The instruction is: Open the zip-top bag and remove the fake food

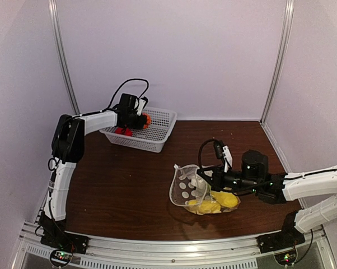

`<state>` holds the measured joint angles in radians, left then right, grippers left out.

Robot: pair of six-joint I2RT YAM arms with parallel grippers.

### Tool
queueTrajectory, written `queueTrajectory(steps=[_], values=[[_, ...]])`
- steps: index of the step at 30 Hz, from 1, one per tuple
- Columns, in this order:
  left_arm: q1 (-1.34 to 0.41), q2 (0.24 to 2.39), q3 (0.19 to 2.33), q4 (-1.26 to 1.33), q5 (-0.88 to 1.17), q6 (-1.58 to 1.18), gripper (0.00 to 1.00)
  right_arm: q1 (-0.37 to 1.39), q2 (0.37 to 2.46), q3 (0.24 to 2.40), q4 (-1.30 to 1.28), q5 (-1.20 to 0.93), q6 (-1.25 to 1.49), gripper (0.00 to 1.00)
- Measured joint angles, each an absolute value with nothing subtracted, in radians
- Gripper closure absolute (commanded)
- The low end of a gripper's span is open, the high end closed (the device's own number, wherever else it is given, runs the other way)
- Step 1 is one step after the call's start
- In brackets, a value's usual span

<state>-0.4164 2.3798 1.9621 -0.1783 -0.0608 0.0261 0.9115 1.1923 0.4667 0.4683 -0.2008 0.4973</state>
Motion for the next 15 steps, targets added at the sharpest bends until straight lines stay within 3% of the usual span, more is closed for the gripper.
queueTrajectory(steps=[10,15], values=[[-0.412,2.413,2.039,-0.21,-0.036,0.037,0.04,0.909,1.187,0.467,0.457,-0.199,0.496,1.0],[-0.412,2.411,2.04,-0.212,-0.018,0.037,0.02,0.908,1.182,0.467,0.455,-0.199,0.494,1.0]])
